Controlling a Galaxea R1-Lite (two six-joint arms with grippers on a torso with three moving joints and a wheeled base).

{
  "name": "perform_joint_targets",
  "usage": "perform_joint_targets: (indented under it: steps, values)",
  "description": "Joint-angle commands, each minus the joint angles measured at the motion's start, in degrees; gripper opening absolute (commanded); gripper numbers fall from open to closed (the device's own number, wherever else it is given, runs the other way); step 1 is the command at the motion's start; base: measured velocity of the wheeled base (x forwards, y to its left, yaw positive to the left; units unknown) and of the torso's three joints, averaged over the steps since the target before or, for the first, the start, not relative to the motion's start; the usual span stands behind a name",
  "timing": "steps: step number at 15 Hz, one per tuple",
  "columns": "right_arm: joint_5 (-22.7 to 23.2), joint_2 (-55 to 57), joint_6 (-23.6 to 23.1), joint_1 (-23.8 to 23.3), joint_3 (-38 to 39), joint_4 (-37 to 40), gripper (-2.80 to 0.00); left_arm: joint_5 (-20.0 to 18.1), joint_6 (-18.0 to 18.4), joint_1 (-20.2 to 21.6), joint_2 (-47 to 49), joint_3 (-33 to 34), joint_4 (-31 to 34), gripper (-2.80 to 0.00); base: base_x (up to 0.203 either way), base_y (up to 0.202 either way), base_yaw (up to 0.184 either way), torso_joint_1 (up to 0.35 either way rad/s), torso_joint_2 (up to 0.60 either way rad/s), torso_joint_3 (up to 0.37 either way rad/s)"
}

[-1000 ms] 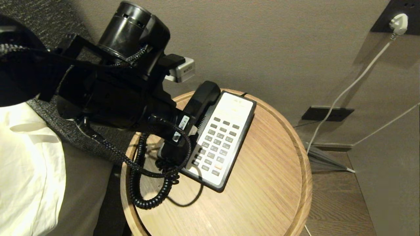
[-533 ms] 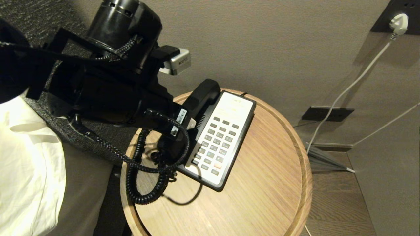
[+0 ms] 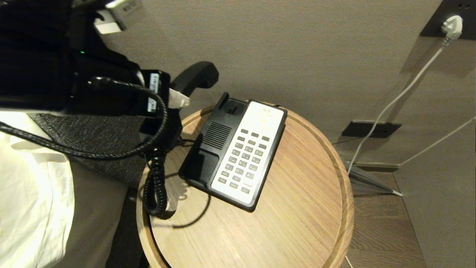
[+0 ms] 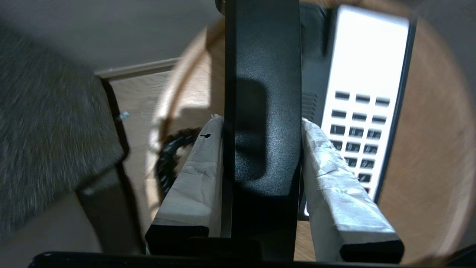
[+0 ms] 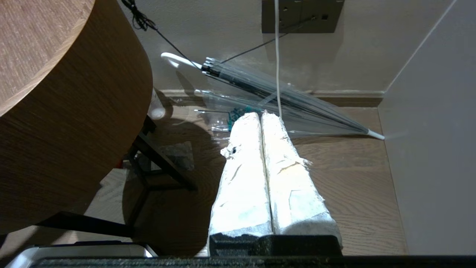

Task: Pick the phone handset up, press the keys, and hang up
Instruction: Dial the number

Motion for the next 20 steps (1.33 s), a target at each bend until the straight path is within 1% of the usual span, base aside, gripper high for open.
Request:
perform_joint_targets:
  steps: [1,3,4,5,6,7,9,10,11,12,13,15,16,20]
  values:
    - [0.0,0.0,0.0,0.0,1.2,-0.1,-2.80,-2.5,-11.3,3.4,-7.8,2.0,0.1,-2.80,0.000,0.000,0.000,0.000,0.00,0.000]
    - [0.0,0.0,0.0,0.0,1.2,-0.1,-2.80,-7.8,-23.9,6.3,-13.6,5.5,0.1,-2.80,0.000,0.000,0.000,0.000,0.00,0.000]
    - [0.0,0.0,0.0,0.0,1.2,-0.1,-2.80,-10.4,-28.8,7.8,-16.4,8.7,-0.2,-2.80,0.000,0.000,0.000,0.000,0.00,0.000]
    - [0.0,0.0,0.0,0.0,1.2,-0.1,-2.80,-12.8,-32.2,9.3,-19.2,12.9,-1.9,-2.80,0.000,0.000,0.000,0.000,0.00,0.000]
    - [0.0,0.0,0.0,0.0,1.2,-0.1,-2.80,-14.9,-34.8,10.5,-21.9,18.4,-5.7,-2.80,0.000,0.000,0.000,0.000,0.00,0.000]
    - [0.0,0.0,0.0,0.0,1.2,-0.1,-2.80,-16.6,-36.9,11.3,-24.9,24.7,-11.3,-2.80,0.000,0.000,0.000,0.000,0.00,0.000]
    - [0.0,0.0,0.0,0.0,1.2,-0.1,-2.80,-18.3,-39.6,12.3,-29.1,36.2,-23.0,-2.80,0.000,0.000,0.000,0.000,0.00,0.000]
    - [0.0,0.0,0.0,0.0,1.2,-0.1,-2.80,-18.7,-40.3,12.8,-30.9,40.6,-28.4,-2.80,0.000,0.000,0.000,0.000,0.00,0.000]
    - [0.0,0.0,0.0,0.0,1.2,-0.1,-2.80,-19.1,-41.1,13.2,-33.3,43.8,-32.8,-2.80,0.000,0.000,0.000,0.000,0.00,0.000]
    - [0.0,0.0,0.0,0.0,1.2,-0.1,-2.80,-19.5,-41.9,13.5,-35.2,45.6,-35.4,-2.80,0.000,0.000,0.000,0.000,0.00,0.000]
    - [0.0,0.0,0.0,0.0,1.2,-0.1,-2.80,-19.8,-42.8,13.6,-35.9,45.7,-36.1,-2.80,0.000,0.000,0.000,0.000,0.00,0.000]
    - [0.3,0.0,-0.8,0.0,1.2,0.0,-2.80,-20.1,-43.4,13.8,-34.9,43.7,-37.9,-2.80,0.000,0.000,0.000,0.000,0.00,0.000]
    - [0.3,0.0,-1.7,0.0,1.2,0.1,-2.80,-20.3,-43.4,13.7,-35.9,45.0,-38.0,-2.80,0.000,0.000,0.000,0.000,0.00,0.000]
    - [0.3,0.0,-1.8,0.0,1.2,0.0,-2.80,-22.3,-43.7,13.7,-38.2,49.4,-39.1,-2.80,0.000,0.000,0.000,0.000,0.00,0.000]
